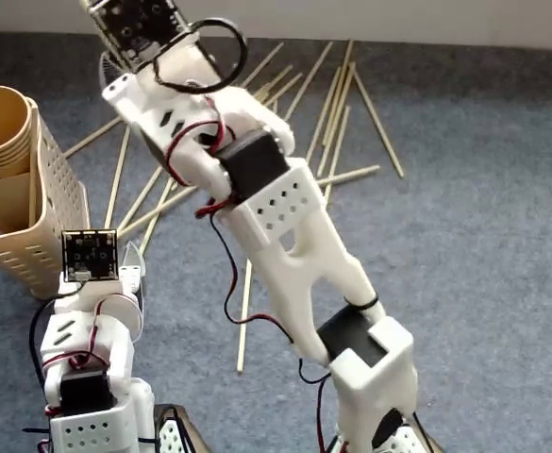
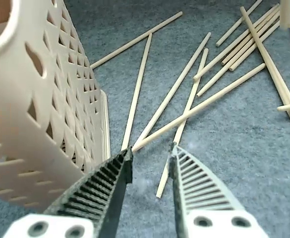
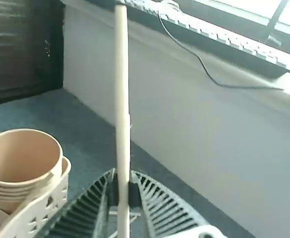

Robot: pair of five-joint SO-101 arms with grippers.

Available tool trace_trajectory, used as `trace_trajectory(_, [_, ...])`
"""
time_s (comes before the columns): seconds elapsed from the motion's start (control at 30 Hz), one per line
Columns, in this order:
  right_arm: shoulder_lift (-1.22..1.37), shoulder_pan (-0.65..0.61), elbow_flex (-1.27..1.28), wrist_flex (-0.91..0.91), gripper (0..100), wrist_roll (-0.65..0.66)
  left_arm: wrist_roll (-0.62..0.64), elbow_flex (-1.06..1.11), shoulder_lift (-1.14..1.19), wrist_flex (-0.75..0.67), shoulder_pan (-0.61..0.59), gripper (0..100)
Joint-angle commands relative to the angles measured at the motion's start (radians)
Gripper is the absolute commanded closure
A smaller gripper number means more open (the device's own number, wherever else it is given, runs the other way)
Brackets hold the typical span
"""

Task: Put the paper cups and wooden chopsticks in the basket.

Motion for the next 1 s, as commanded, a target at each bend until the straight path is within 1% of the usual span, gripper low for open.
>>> trace_trajectory(0.0, [-0.019, -0.147, -0.191, -0.157, 99.4, 0.130, -0.008, 0.001, -0.002, -0.020, 0.019, 85])
trace_trajectory(0.1, [-0.019, -0.193, -0.232, -0.157, 99.4, 0.146, -0.009, 0.013, -0.002, -0.021, 0.041, 85])
trace_trajectory(0.27, [-0.019, -0.289, -0.240, -0.162, 99.4, 0.144, -0.009, 0.030, -0.002, -0.046, 0.041, 85])
trace_trajectory(0.43, [-0.039, -0.467, -0.286, -0.194, 99.4, 0.146, -0.009, 0.114, -0.002, -0.186, 0.041, 85])
trace_trajectory(0.5, [-0.038, -0.524, -0.286, -0.196, 99.4, 0.144, -0.009, 0.124, -0.002, -0.207, 0.041, 85])
trace_trajectory(0.57, [-0.033, -0.547, -0.285, -0.194, 99.4, 0.144, -0.018, 0.127, -0.002, -0.207, 0.041, 85])
trace_trajectory(0.63, [-0.010, -0.544, -0.291, -0.197, 99.4, 0.144, -0.055, 0.134, -0.002, -0.209, 0.041, 85])
trace_trajectory(0.77, [0.019, -0.529, -0.295, -0.249, 99.4, 0.150, -0.064, 0.136, -0.002, -0.207, 0.079, 85])
trace_trajectory(0.9, [0.019, -0.410, -0.288, -0.237, 99.4, 0.163, -0.064, 0.136, -0.002, -0.206, 0.081, 85])
trace_trajectory(0.97, [0.018, -0.298, -0.291, -0.237, 99.4, 0.265, -0.064, 0.136, -0.002, -0.206, 0.082, 85])
